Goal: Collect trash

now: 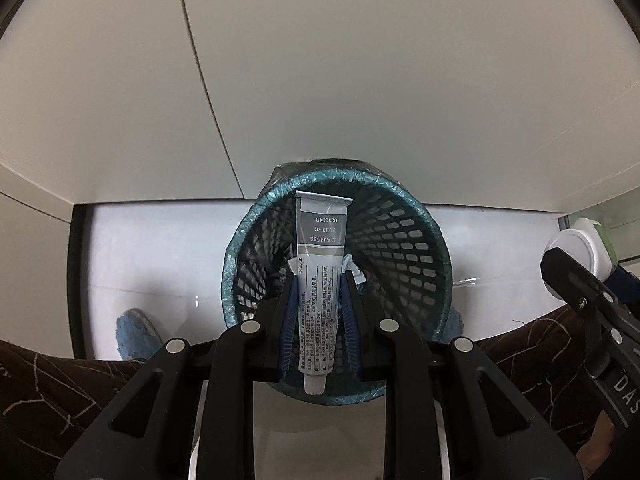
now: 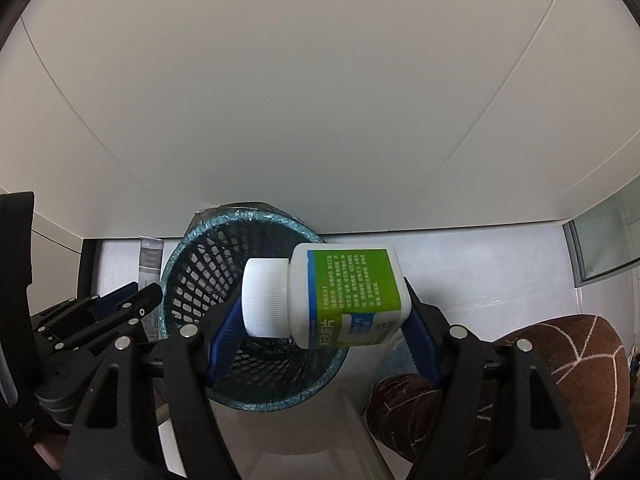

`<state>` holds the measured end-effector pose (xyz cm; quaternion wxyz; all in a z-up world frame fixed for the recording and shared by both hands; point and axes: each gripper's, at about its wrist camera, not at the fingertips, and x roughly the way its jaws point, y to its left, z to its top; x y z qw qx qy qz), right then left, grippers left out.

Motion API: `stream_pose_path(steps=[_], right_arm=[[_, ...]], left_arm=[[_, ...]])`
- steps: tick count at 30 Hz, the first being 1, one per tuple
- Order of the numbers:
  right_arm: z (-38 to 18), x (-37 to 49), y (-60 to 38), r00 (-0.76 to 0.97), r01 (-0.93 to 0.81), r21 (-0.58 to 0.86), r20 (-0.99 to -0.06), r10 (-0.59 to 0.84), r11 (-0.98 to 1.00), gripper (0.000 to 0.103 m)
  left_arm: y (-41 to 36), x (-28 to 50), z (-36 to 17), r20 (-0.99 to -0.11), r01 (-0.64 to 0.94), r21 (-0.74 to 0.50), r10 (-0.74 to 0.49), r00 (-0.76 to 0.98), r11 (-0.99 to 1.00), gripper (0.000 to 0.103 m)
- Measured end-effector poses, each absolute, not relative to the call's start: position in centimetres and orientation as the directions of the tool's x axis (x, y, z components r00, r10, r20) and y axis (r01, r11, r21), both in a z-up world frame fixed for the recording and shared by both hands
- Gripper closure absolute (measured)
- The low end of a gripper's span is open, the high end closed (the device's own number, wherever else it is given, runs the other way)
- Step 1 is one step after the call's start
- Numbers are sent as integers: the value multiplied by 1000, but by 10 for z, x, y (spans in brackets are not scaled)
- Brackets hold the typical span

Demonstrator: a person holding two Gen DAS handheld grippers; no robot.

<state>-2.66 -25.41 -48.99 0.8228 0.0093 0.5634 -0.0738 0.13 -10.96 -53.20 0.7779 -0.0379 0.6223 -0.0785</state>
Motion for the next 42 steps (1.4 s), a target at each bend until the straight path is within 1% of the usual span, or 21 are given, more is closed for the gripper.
stream_pose_path(steps=[3, 7, 9, 10, 12, 13, 15, 16, 17, 18, 19, 24, 32, 42], right_arm=[[-490, -26, -254, 352, 132, -66, -930, -109, 989, 36], [-490, -26, -255, 350, 132, -64, -931, -107, 989, 36], [-491, -25, -255, 349, 127, -63, -931, -105, 990, 36], [-490, -25, -255, 348, 124, -61, -932, -101, 990, 36], [-491, -24, -254, 346, 117, -52, -934, -90, 992, 36], [-491, -24, -253, 346, 112, -50, -934, -86, 992, 36], [-493, -23, -250, 343, 95, -52, -936, -82, 994, 36], [-495, -22, -248, 340, 88, -52, -937, -79, 995, 36], [-497, -21, -246, 337, 80, -50, -939, -74, 996, 36], [-498, -20, -244, 337, 74, -51, -939, -73, 996, 36], [-499, -19, -243, 339, 70, -50, -938, -70, 996, 36], [-506, -15, -235, 338, 38, -12, -941, -24, 999, 36], [-515, -10, -231, 305, 12, 25, -952, 21, 1000, 36], [-512, -11, -224, 296, -16, 43, -954, 46, 999, 34]], left_arm=[[-111, 2, -532, -961, 78, -156, -169, 220, 985, 81], [-110, 0, -530, -963, 81, -137, -152, 224, 987, 76], [-106, -1, -527, -964, 74, -119, -133, 231, 990, 67], [-104, -1, -524, -963, 70, -116, -129, 236, 991, 65], [-99, -2, -518, -962, 60, -99, -111, 250, 993, 51], [-96, -2, -514, -960, 54, -89, -100, 260, 995, 48], [-90, -3, -508, -958, 49, -71, -82, 275, 996, 36], [-88, -3, -505, -956, 47, -62, -73, 283, 997, 33], [-85, -4, -502, -955, 44, -49, -59, 290, 998, 27], [-82, -4, -501, -954, 39, -35, -45, 295, 999, 24], [-80, -4, -499, -954, 32, -27, -36, 298, 999, 23], [-71, 0, -501, -959, 14, -35, -38, 281, 999, 13], [-62, 1, -510, -968, -13, -66, -61, 243, 998, 10], [-56, -1, -513, -973, -44, -46, -35, 228, 998, 10]])
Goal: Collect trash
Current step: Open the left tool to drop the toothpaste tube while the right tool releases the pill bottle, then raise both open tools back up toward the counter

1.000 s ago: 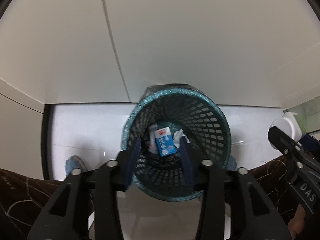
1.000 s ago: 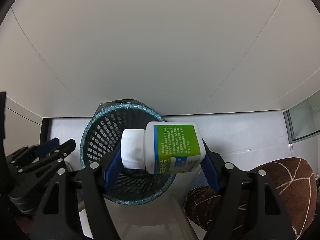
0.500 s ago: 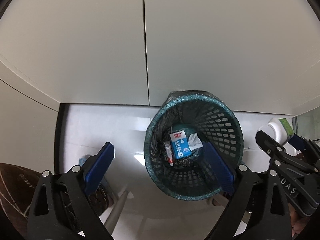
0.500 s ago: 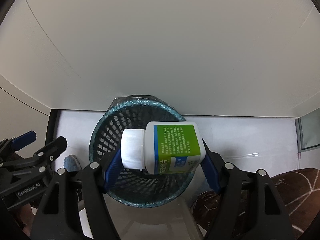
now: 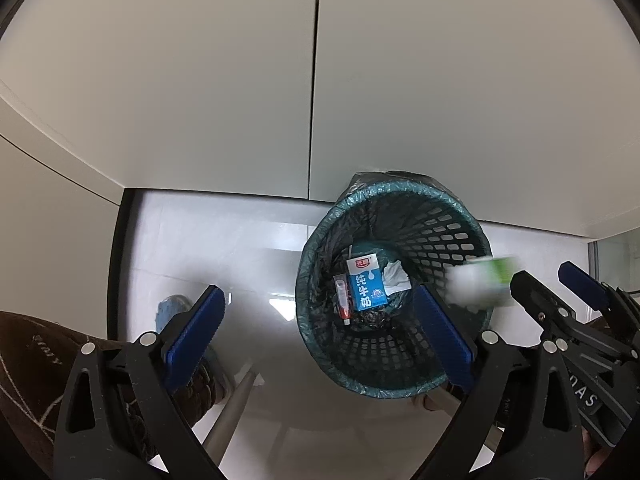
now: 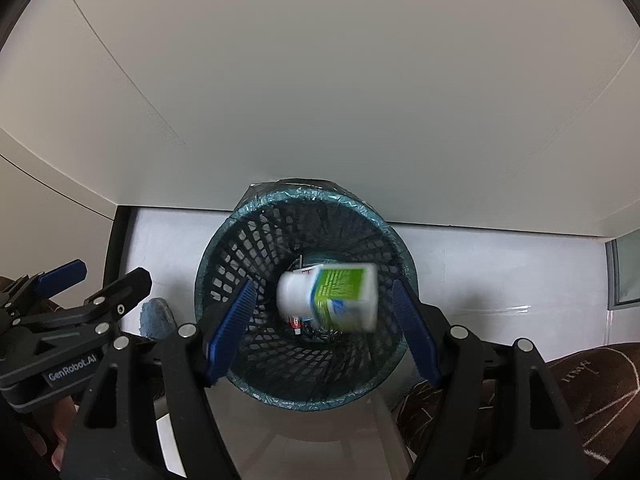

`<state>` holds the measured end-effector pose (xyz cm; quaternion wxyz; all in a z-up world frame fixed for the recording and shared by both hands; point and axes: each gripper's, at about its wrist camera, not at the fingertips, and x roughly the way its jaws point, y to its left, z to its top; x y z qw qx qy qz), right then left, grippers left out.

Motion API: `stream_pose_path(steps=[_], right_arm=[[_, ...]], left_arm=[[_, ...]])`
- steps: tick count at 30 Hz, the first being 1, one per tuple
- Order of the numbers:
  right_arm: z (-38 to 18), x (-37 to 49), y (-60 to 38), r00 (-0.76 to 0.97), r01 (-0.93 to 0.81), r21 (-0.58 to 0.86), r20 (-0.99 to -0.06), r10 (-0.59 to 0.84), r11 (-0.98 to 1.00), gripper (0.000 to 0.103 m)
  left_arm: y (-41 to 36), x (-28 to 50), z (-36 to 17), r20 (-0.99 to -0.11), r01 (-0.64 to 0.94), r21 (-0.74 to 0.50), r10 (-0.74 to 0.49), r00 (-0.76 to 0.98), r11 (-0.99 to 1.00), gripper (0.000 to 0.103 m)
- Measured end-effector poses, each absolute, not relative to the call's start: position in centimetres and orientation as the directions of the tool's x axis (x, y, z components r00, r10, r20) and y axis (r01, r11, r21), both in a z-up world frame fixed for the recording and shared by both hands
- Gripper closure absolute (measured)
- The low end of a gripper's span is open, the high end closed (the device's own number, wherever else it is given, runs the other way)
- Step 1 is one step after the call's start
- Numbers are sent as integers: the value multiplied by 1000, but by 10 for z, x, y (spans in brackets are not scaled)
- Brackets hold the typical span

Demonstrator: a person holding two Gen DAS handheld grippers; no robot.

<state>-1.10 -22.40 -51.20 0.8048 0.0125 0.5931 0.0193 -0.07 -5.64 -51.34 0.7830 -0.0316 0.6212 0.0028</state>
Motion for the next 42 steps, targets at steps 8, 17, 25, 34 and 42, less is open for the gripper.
stream_pose_path(steps=[8, 17, 25, 34, 42], right_arm=[[-508, -10, -223, 306, -10, 34, -951, 36, 999, 27], [-469, -23, -228, 360, 7, 17, -933, 13, 1000, 15], [-397, -38, -239, 490, 23, -8, -872, -18, 1000, 9], [-299, -45, -237, 640, -10, 0, -768, 7, 1000, 8], [-230, -51, -236, 746, -16, -46, -666, -19, 999, 8]], left_arm=[[-49, 0, -511, -973, -82, -52, -33, 227, 995, 10], [-48, -5, -479, -959, -48, -83, -67, 275, 995, 10], [-45, -27, -411, -926, -15, -82, -71, 370, 996, 7], [-45, -38, -318, -883, 14, -101, -96, 460, 995, 6], [-47, -41, -239, -829, 30, -27, -40, 557, 999, 7]])
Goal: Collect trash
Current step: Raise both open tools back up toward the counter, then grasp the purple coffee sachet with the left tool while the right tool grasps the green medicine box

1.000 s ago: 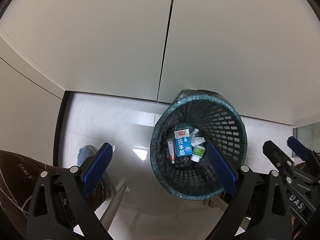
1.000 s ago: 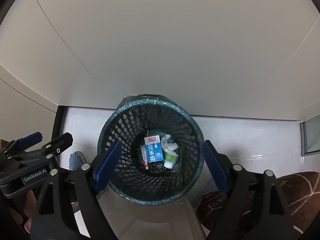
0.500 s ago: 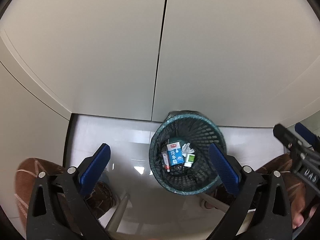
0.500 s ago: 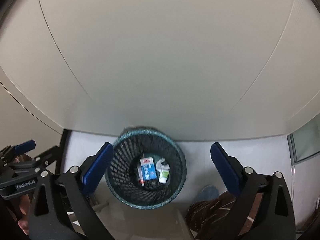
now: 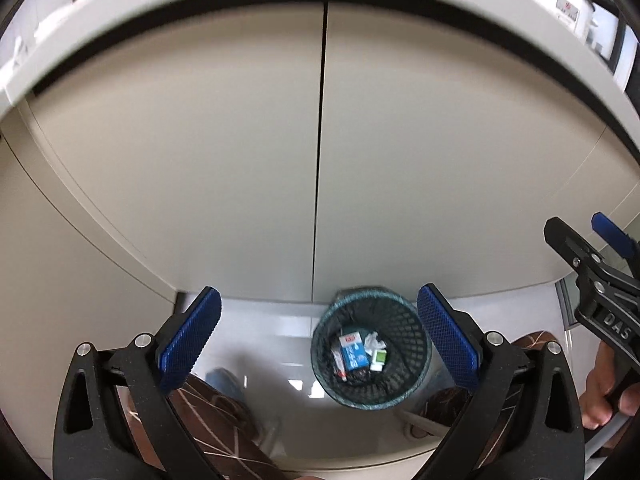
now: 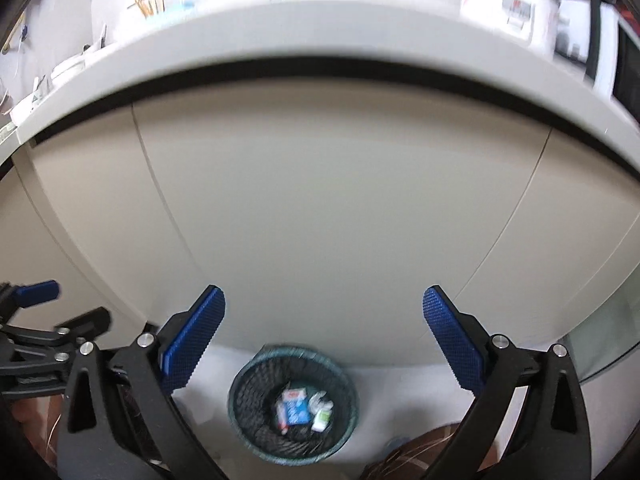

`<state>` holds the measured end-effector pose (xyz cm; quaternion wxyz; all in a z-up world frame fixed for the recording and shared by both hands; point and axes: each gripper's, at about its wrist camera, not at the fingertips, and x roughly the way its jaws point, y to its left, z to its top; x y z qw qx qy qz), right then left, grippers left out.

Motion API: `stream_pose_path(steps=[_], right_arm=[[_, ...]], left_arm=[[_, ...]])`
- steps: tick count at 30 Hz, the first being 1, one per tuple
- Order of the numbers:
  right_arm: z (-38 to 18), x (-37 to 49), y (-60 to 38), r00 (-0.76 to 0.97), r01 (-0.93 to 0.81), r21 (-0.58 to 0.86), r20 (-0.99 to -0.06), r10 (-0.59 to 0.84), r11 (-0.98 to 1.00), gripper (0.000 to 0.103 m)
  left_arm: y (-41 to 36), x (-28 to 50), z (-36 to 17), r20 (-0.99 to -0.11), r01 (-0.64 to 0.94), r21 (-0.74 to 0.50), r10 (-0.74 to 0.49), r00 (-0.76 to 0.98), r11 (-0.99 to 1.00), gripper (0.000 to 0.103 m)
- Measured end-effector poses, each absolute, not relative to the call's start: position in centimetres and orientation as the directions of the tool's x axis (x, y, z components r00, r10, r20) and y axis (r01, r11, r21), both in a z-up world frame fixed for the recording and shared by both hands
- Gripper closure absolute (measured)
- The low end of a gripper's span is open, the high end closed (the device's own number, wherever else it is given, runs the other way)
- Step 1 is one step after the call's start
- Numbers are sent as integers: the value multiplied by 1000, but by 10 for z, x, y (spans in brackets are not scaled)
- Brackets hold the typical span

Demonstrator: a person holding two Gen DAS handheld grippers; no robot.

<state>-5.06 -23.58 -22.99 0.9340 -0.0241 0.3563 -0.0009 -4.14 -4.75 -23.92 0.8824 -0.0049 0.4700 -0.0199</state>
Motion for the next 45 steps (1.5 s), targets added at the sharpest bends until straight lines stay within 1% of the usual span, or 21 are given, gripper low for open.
stream_pose_path(steps=[4, 10, 18, 21, 25, 27, 30, 34, 37, 40, 45], right_arm=[[-199, -48, -242, 777, -13, -29, -629, -8, 999, 8], [-147, -43, -243, 824, -34, -53, -567, -2, 998, 8], [-72, -33, -234, 870, -94, -82, -492, 42, 992, 8], [-45, -20, -228, 875, -115, -71, -479, 68, 991, 8], [-17, 6, -217, 874, -136, -88, -479, 78, 987, 8], [-7, 20, -211, 868, -150, -93, -488, 86, 984, 8], [-1, 52, -204, 842, -165, -83, -530, 96, 983, 8], [-1, 98, -198, 801, -164, -83, -592, 84, 983, 8], [-4, 129, -195, 779, -157, -97, -623, 63, 983, 8], [-8, 161, -192, 746, -159, -99, -664, 53, 982, 8], [-18, 198, -190, 710, -143, -108, -704, 26, 984, 8]], left_arm=[[-41, -41, -204, -799, 28, -47, -55, 599, 998, 7], [-33, -32, -157, -777, 13, -52, -49, 628, 999, 7], [-19, -19, -98, -748, 1, -34, -26, 663, 999, 7], [-16, -7, -79, -735, -9, -12, -3, 678, 1000, 7], [-9, 15, -53, -720, -18, -22, -3, 694, 1000, 7], [-5, 28, -42, -717, -18, -26, -6, 697, 1000, 6], [-1, 53, -28, -716, -27, -2, 17, 698, 1000, 6], [7, 93, -22, -749, -32, 6, 25, 662, 999, 6], [15, 122, -26, -784, -33, -13, 10, 621, 999, 7], [17, 144, -36, -805, -33, 8, 26, 593, 999, 7], [17, 172, -56, -838, -30, 20, 33, 544, 999, 7]])
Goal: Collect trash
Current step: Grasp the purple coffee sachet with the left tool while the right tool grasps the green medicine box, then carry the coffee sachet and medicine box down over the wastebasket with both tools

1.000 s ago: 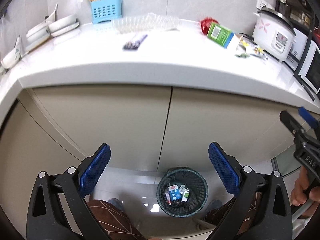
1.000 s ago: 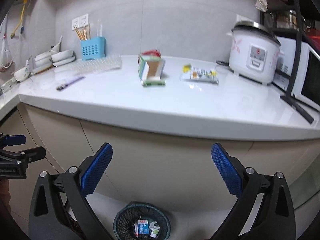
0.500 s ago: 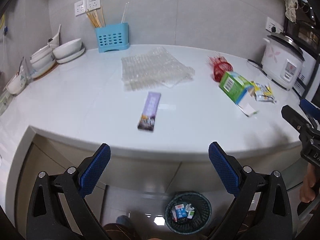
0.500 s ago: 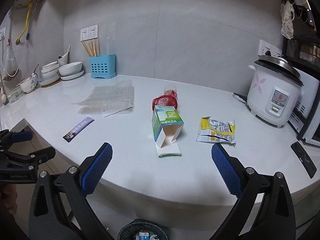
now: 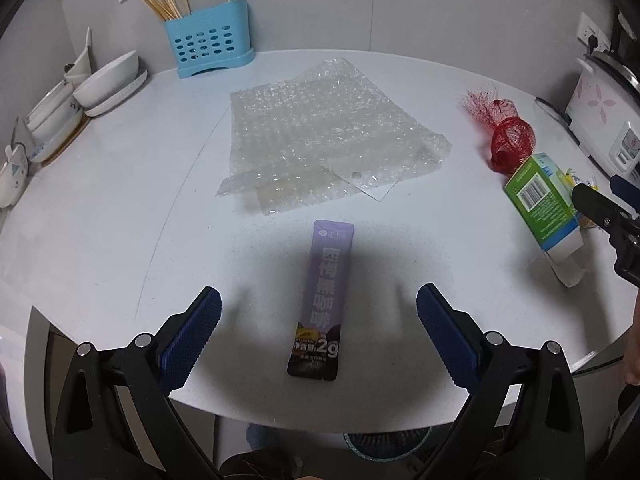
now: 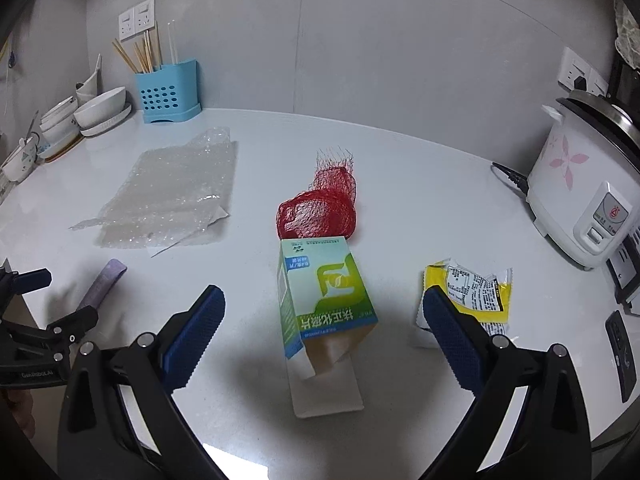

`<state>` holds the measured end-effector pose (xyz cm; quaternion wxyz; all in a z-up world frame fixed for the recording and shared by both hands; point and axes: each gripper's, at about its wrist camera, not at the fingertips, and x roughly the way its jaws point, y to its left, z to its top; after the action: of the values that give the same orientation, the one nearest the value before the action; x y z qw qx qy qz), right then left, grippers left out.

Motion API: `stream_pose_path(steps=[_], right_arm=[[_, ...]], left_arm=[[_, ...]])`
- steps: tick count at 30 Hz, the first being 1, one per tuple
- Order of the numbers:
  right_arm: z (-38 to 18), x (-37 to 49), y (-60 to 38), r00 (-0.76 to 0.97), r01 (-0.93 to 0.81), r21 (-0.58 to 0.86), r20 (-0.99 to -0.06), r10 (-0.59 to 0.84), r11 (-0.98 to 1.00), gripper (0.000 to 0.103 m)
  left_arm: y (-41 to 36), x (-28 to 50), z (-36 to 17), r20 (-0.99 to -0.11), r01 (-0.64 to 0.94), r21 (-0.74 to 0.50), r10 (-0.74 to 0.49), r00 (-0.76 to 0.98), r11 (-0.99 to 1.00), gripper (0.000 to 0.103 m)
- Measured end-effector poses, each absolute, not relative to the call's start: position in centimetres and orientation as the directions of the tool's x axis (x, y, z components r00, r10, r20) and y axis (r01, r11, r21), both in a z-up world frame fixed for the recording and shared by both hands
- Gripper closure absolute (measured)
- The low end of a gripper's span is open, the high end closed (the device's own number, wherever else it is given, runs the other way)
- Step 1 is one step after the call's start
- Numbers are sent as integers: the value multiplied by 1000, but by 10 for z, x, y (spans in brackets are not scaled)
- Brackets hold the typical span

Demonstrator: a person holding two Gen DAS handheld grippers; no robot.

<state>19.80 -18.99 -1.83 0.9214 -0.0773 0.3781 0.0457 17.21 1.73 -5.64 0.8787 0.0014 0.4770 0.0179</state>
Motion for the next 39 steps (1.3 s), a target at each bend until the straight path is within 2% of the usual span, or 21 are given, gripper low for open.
stream_pose_path(steps=[4, 7, 9, 13, 16, 17, 18, 19, 20, 21, 22, 27, 39], right_arm=[[-28, 218, -187, 667, -156, -102, -745, 29, 982, 8], [-35, 231, -184, 614, -183, -94, -788, 39, 979, 10], [-38, 237, -183, 583, -186, -89, -811, 37, 978, 16], [-43, 249, -187, 526, -178, -42, -849, 59, 983, 17], [-51, 256, -187, 486, -173, -45, -873, 46, 984, 23], [-52, 256, -187, 480, -178, -46, -876, 46, 983, 24], [-54, 257, -186, 476, -183, -48, -878, 46, 982, 27], [-55, 257, -185, 477, -184, -55, -878, 40, 981, 36], [-55, 257, -184, 474, -184, -58, -880, 37, 981, 45], [-57, 257, -183, 463, -186, -55, -886, 38, 981, 54], [-58, 256, -183, 463, -185, -54, -886, 38, 981, 57], [-55, 251, -182, 489, -179, -84, -872, 15, 980, 58], [-37, 231, -190, 537, -169, -67, -843, 35, 983, 58]], left_arm=[[16, 189, -69, -859, -38, 30, 45, 510, 999, 8], [16, 196, -75, -872, -43, 35, 51, 486, 998, 13], [15, 198, -76, -877, -46, 36, 54, 478, 998, 14], [8, 198, -75, -883, -39, 60, 71, 463, 997, 20], [5, 196, -72, -895, -26, 30, 38, 444, 999, 36], [4, 195, -70, -898, -24, 23, 31, 439, 999, 44], [1, 194, -69, -899, -20, 26, 32, 436, 999, 57], [-1, 193, -68, -901, -10, 28, 30, 432, 1000, 65], [-4, 192, -67, -904, 0, 29, 27, 427, 1000, 82], [-6, 191, -66, -908, 1, 29, 25, 419, 1000, 83], [-7, 189, -65, -909, 4, 18, 15, 417, 1000, 84], [-6, 187, -64, -901, 6, 5, 3, 434, 1000, 89], [-9, 178, -45, -866, 15, -3, -10, 500, 1000, 90]])
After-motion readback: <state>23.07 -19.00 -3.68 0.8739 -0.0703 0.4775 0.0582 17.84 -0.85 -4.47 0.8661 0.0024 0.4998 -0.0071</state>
